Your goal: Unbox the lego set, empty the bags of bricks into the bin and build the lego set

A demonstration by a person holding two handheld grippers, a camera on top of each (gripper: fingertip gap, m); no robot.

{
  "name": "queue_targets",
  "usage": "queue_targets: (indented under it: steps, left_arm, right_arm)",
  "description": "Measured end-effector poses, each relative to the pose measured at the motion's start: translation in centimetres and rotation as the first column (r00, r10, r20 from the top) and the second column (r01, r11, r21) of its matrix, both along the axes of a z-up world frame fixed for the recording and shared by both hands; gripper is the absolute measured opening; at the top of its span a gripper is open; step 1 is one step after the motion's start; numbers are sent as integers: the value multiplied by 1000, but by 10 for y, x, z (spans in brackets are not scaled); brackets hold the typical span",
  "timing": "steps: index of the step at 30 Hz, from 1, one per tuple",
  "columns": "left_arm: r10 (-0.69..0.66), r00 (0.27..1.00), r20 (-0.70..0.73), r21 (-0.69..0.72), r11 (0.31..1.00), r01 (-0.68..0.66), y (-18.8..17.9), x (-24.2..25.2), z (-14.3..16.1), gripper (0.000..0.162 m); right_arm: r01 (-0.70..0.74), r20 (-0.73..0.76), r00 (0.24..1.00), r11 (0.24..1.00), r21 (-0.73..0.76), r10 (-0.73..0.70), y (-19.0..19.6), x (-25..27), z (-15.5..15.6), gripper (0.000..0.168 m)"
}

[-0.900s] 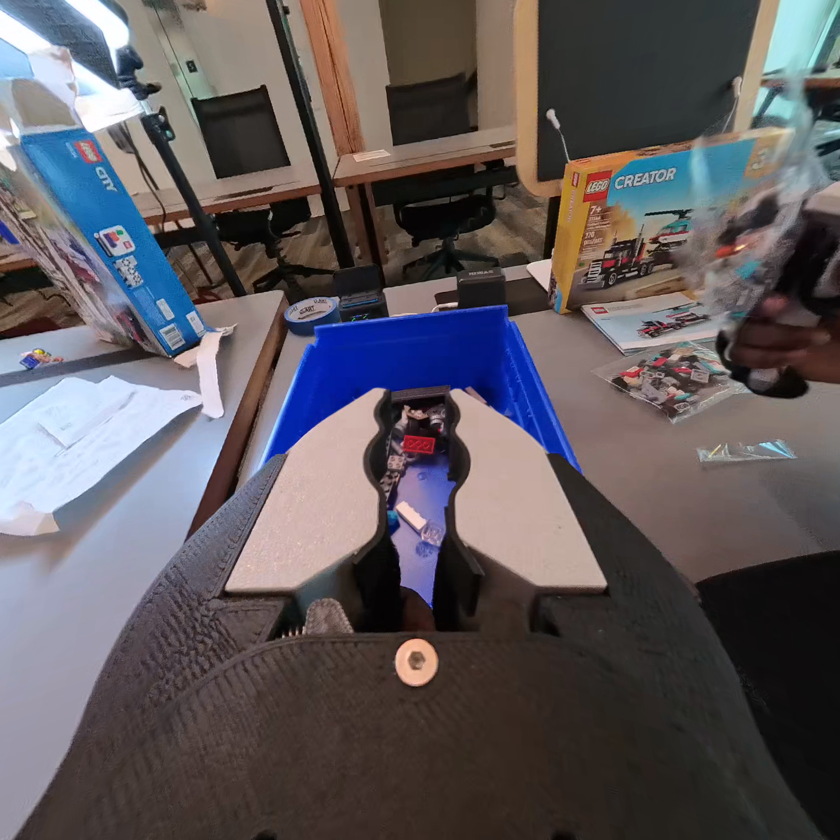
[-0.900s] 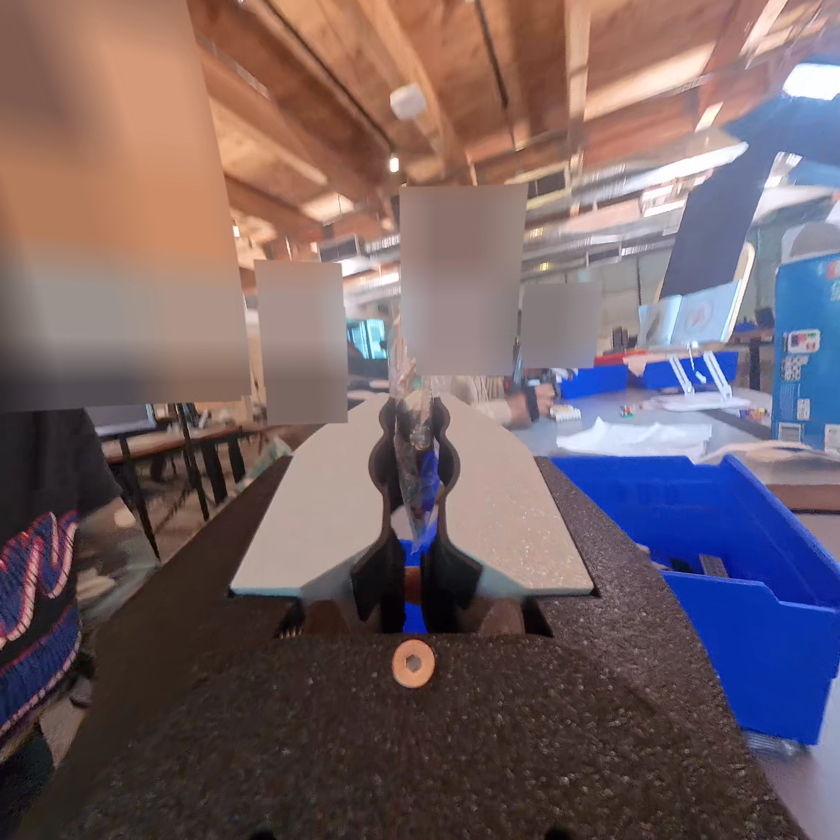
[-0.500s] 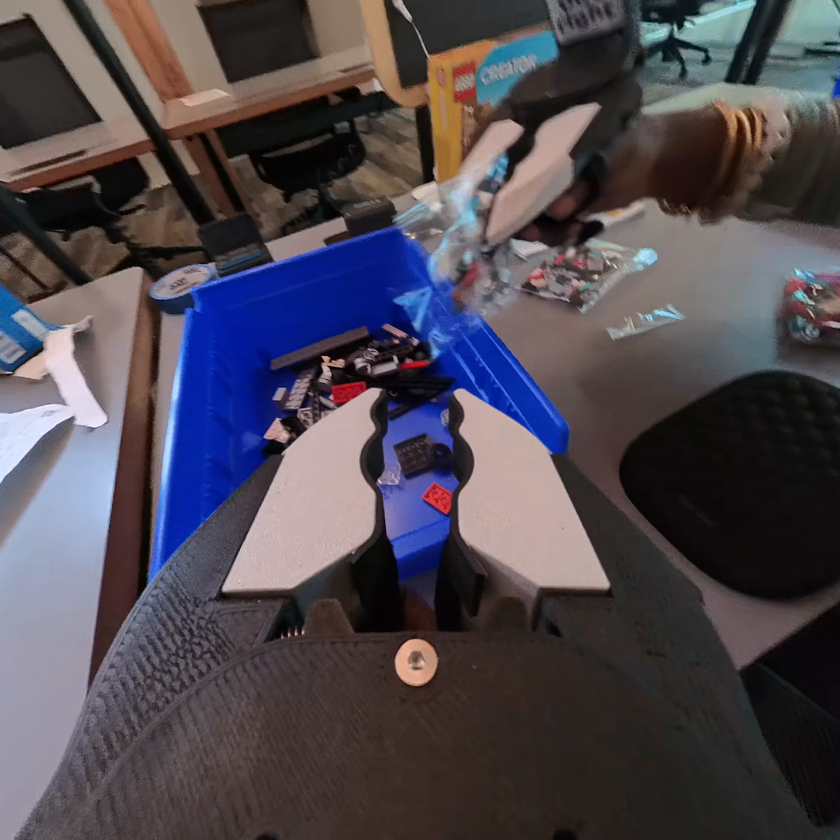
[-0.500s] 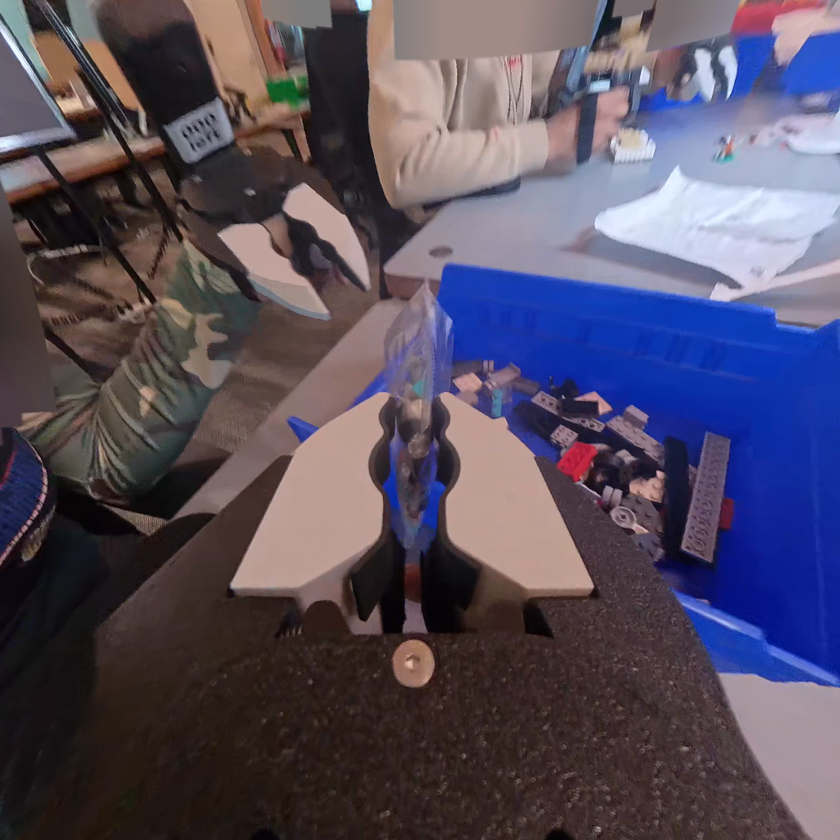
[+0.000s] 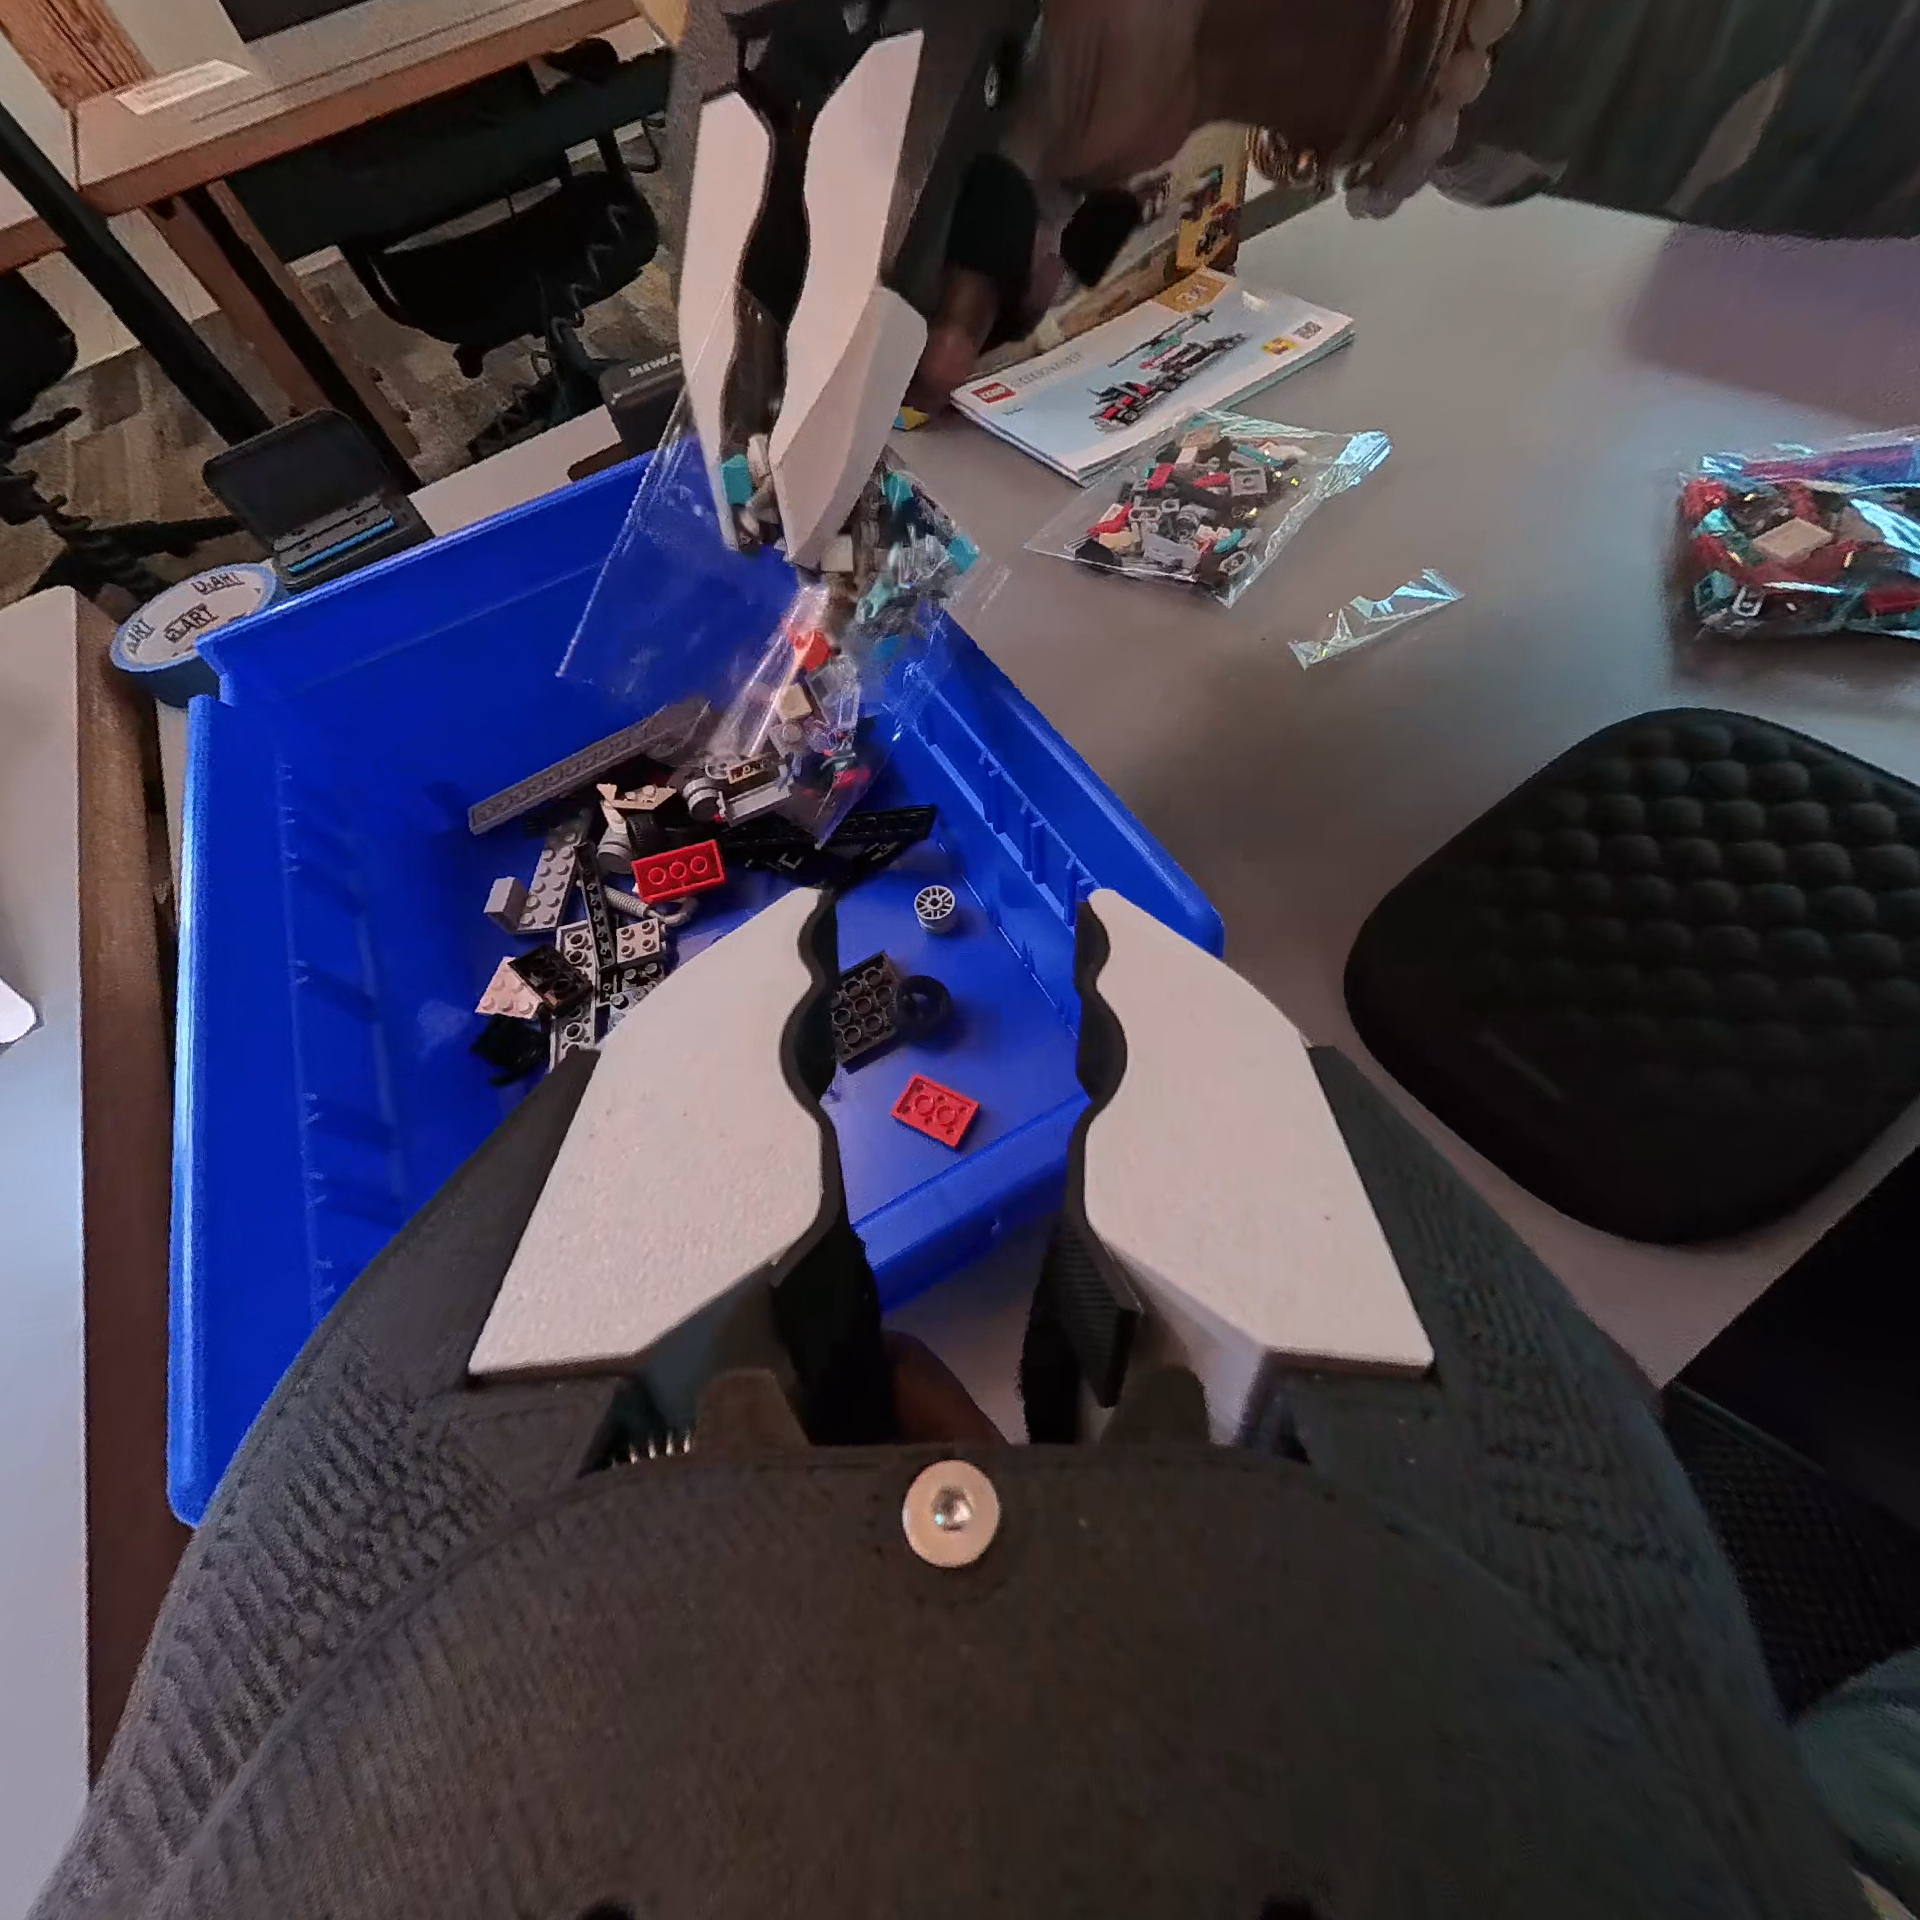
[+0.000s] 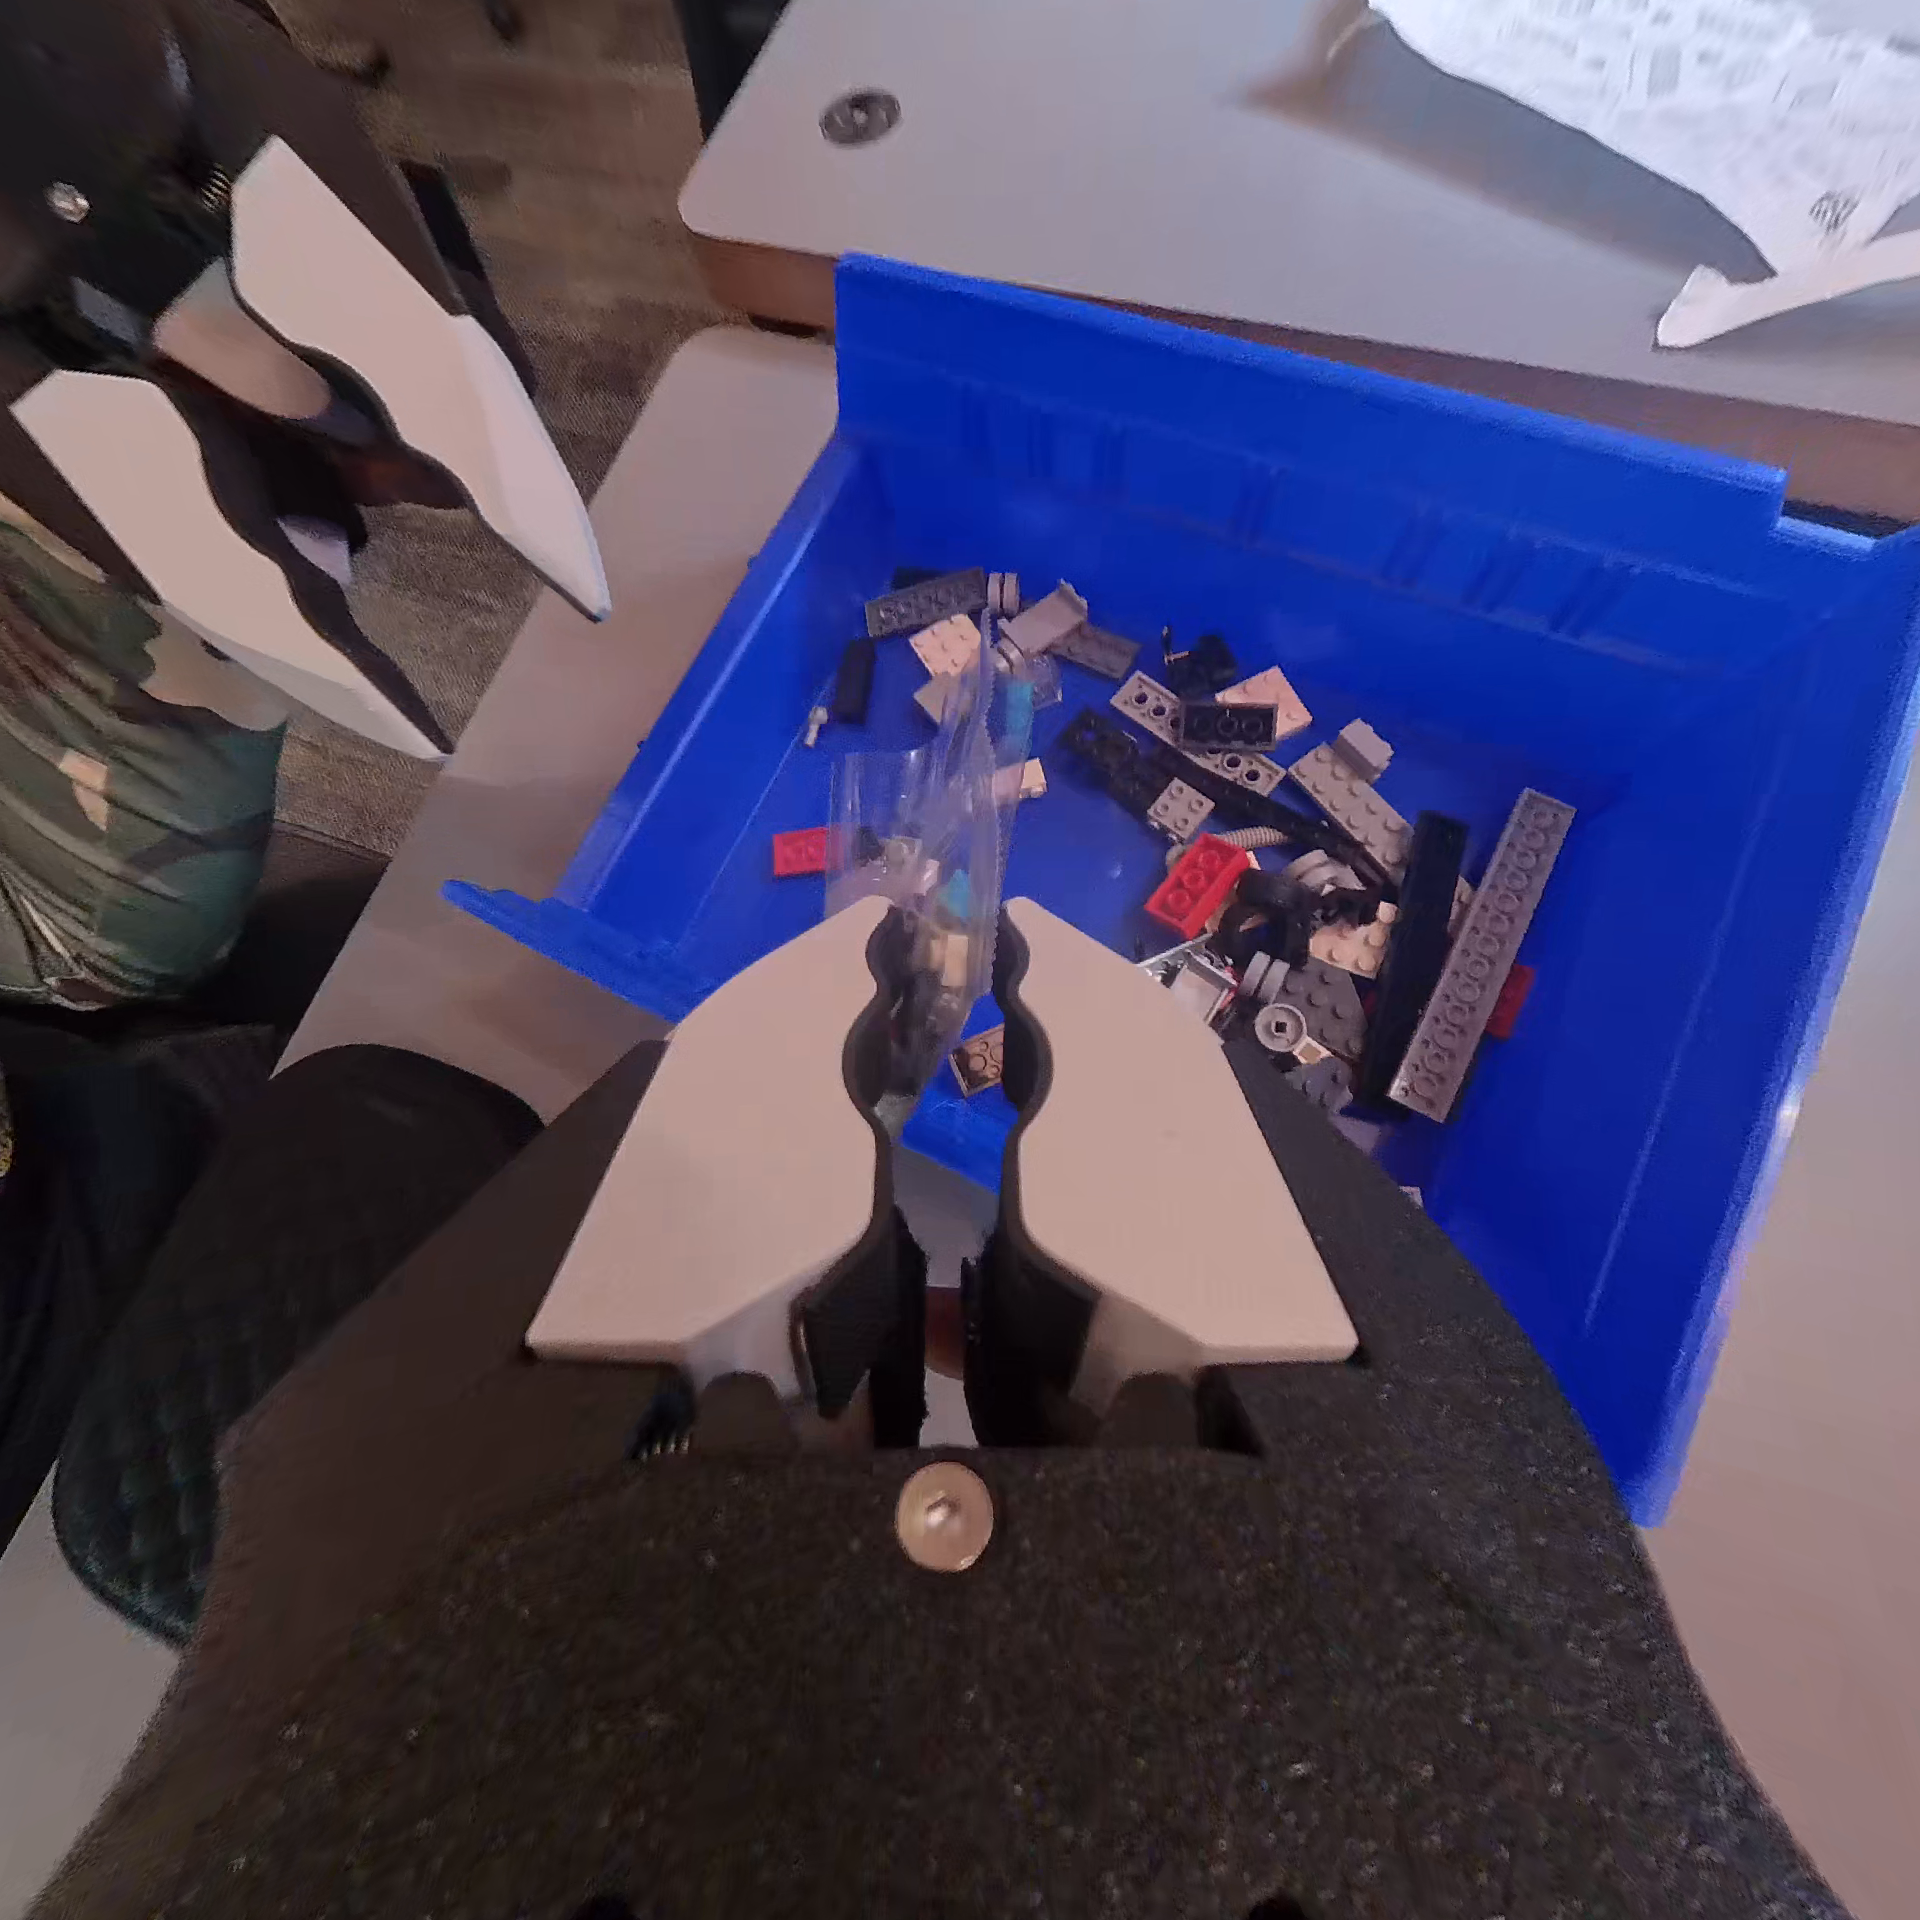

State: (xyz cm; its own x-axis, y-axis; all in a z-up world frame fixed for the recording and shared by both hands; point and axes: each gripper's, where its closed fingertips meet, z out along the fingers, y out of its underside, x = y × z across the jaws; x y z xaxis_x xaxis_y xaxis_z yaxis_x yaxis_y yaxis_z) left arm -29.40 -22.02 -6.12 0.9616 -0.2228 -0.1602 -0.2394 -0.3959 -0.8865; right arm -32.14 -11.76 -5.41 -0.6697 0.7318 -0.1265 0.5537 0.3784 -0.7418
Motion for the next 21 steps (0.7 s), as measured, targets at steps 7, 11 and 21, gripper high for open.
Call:
queue_targets:
  steps: [7,11,21]
  left_arm:
    - [7,1000,-22,3,1000,-7,0,-1,1,45]
    - [19,1000,-25,-4,1000,-19,1,-4,-1,45]
    - [22,999,-35,-26,999,-23,3,-6,-6,45]
  right_arm:
    - [5,102,995,992,122,-18,-2,-7,-7,16]
    - [0,146,989,982,191,-28,-3,-14,-9,16]
    - [-62,195,981,944,324,-3,-9,-12,-18,11]
